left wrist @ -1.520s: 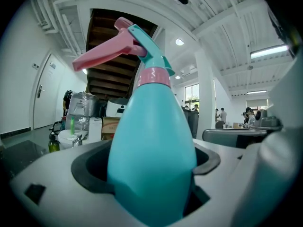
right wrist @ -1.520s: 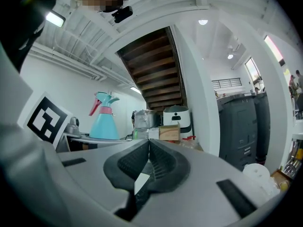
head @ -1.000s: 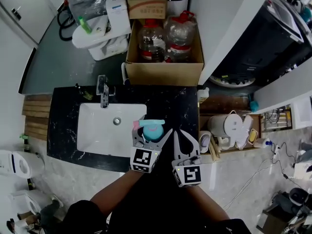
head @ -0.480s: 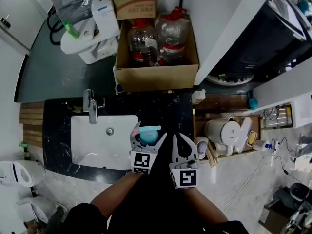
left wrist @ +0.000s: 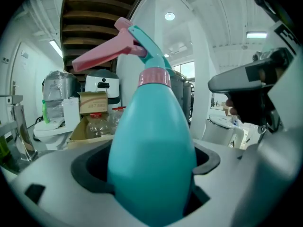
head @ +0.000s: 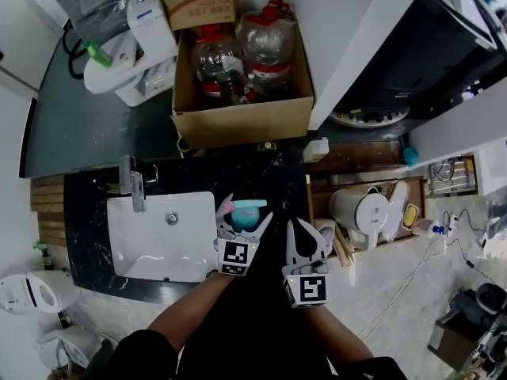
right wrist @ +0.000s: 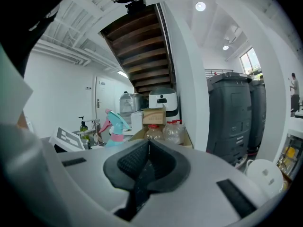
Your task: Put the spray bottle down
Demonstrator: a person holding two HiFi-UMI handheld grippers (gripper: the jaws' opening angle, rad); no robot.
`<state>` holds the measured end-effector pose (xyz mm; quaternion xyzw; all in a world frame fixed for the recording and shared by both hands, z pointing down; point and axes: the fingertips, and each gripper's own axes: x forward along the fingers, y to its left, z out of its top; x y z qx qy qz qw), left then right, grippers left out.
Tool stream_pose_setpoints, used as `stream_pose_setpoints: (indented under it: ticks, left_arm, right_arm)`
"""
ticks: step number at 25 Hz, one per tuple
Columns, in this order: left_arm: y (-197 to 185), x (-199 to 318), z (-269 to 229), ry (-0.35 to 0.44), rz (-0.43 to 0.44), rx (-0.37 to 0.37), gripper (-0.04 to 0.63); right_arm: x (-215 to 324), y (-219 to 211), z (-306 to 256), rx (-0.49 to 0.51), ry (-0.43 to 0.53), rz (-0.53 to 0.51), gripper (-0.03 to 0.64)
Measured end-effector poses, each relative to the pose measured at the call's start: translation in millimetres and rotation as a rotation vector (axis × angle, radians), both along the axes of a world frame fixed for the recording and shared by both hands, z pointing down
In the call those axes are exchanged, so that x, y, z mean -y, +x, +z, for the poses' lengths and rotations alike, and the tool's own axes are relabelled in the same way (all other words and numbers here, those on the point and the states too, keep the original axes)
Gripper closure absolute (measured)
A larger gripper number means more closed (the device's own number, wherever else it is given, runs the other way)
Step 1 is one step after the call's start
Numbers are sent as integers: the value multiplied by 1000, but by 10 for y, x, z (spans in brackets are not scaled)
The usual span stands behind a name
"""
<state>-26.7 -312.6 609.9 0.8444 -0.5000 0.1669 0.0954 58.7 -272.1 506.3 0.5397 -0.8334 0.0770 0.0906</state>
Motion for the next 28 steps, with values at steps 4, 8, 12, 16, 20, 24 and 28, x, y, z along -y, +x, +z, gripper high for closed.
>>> stream_pose_setpoints:
  ticks: [4, 8, 12, 16, 20, 24, 28]
  left_arm:
    - [69, 63, 120, -20, 1, -7, 147]
    - [106, 142, 206, -31, -8, -21, 147]
    - [124, 210, 212, -1, 22, -10, 147]
    - [150, 179, 272, 0, 57, -50, 147]
    - [130, 204, 269, -12, 41, -41, 147]
    - [140, 323, 229, -23, 25, -54, 147]
    - [323, 645, 85, 26, 54, -85, 147]
  right_arm:
    - [-22, 73, -101, -13, 56, 3, 600]
    - [10, 95, -245, -46, 115, 0, 600]
    - [105, 188, -298, -59, 124, 30, 600]
    - [177, 246, -302, -77, 129, 26, 600]
    - [176, 238, -271, -53, 119, 34, 600]
    - [106, 144, -292, -36, 124, 30, 600]
    - [-35, 30, -137, -165, 68, -61, 600]
